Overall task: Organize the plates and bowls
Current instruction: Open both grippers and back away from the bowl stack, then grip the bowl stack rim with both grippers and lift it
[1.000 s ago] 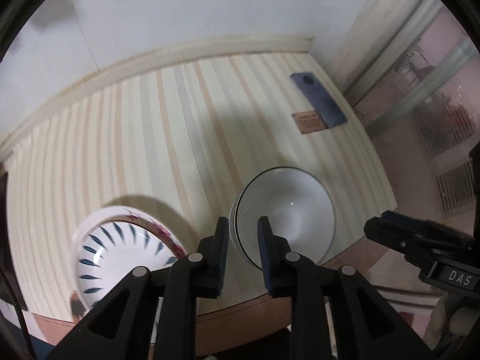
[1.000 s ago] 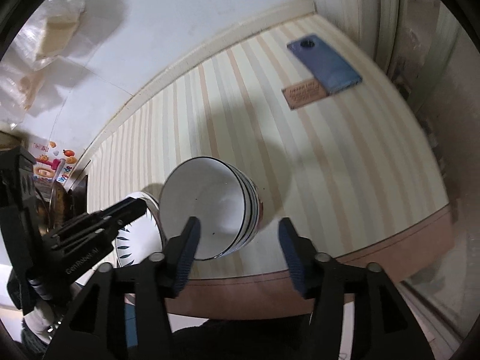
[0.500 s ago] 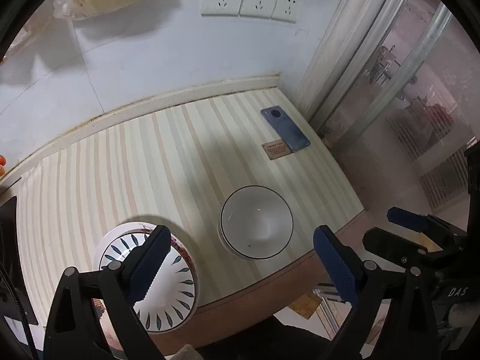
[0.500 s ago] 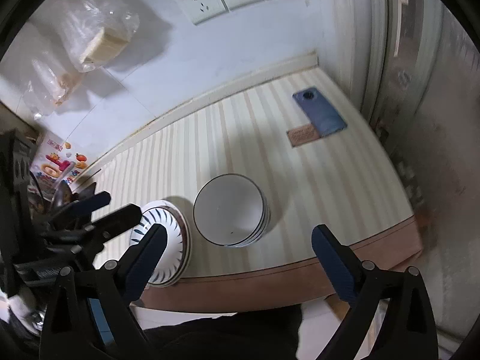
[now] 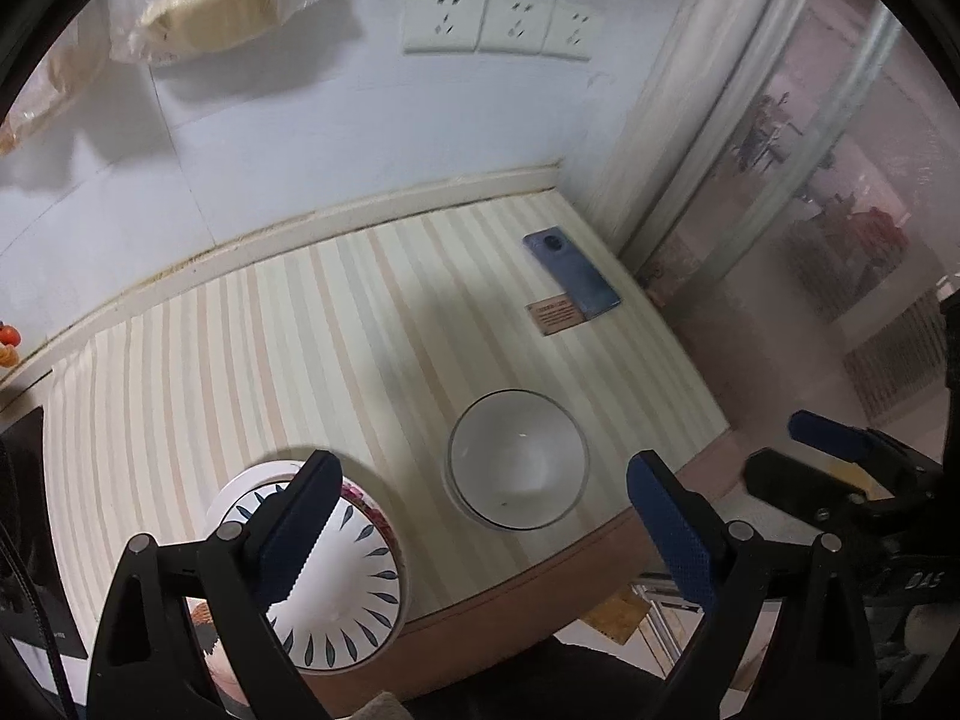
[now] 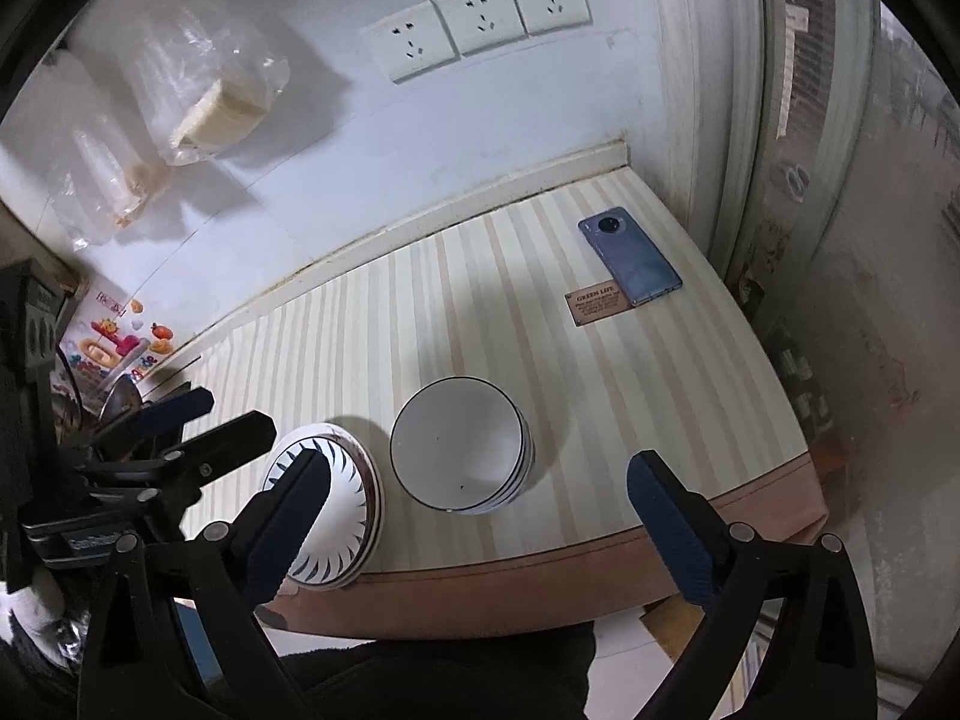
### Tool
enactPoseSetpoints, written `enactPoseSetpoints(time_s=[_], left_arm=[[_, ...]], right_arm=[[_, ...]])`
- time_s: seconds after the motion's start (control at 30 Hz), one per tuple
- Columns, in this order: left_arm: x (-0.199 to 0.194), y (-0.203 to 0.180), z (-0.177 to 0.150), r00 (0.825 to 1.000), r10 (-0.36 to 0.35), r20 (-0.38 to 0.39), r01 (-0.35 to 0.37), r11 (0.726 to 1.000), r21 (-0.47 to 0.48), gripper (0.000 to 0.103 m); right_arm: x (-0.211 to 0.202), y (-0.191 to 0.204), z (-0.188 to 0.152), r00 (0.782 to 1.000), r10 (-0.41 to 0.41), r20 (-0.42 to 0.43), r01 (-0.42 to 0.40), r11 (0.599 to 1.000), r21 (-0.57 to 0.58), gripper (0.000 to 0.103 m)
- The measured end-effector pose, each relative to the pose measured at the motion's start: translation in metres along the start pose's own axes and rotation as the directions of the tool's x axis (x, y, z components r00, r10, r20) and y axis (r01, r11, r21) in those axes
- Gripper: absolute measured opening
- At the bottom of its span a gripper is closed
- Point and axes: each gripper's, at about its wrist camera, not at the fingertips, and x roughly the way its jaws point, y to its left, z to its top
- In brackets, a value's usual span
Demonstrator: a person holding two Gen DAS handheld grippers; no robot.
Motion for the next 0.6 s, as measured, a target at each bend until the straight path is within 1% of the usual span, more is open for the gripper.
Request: enactPoseSetpoints(time_s=[0.17, 0.27, 0.33, 0.43, 0.5, 0.6], left_arm=[[0.051, 0.018, 0.006, 0.996, 0.008, -0.087, -0.014, 0.998, -0.061, 0.097], [0.087, 0.028, 0.011, 0.988, -0.003, -0.156, -0.012, 0.995, -0.098, 0.097], [0.114, 0.035, 0.013, 0.979, -0.013, -0.205, -0.013, 0.992, -0.126, 0.097], [0.144, 0.04, 0.015, 0.965, -0.031, -0.259, -0.007, 0.989, -0.145, 0.097], [0.162, 0.041, 0.014, 0.954, -0.056, -0.293, 0.011, 0.988, -0.152, 0.097], [0.191, 0.043, 0.011, 0.933, -0.075, -0.351, 0.021, 0.988, -0.156, 0.097]], right_arm=[[0.047, -0.017, 0.008, 0.997, 0.005, -0.072, -0.002, 0.999, 0.039, 0.101], [0.082, -0.027, 0.01, 0.992, 0.028, -0.126, -0.02, 0.998, 0.063, 0.101], [0.109, -0.033, 0.012, 0.986, 0.055, -0.16, -0.043, 0.996, 0.073, 0.101], [0.15, -0.042, 0.01, 0.969, 0.089, -0.23, -0.068, 0.993, 0.096, 0.101], [0.174, -0.047, 0.006, 0.956, 0.111, -0.272, -0.082, 0.99, 0.116, 0.101], [0.209, -0.055, -0.004, 0.93, 0.153, -0.335, -0.107, 0.983, 0.151, 0.101]])
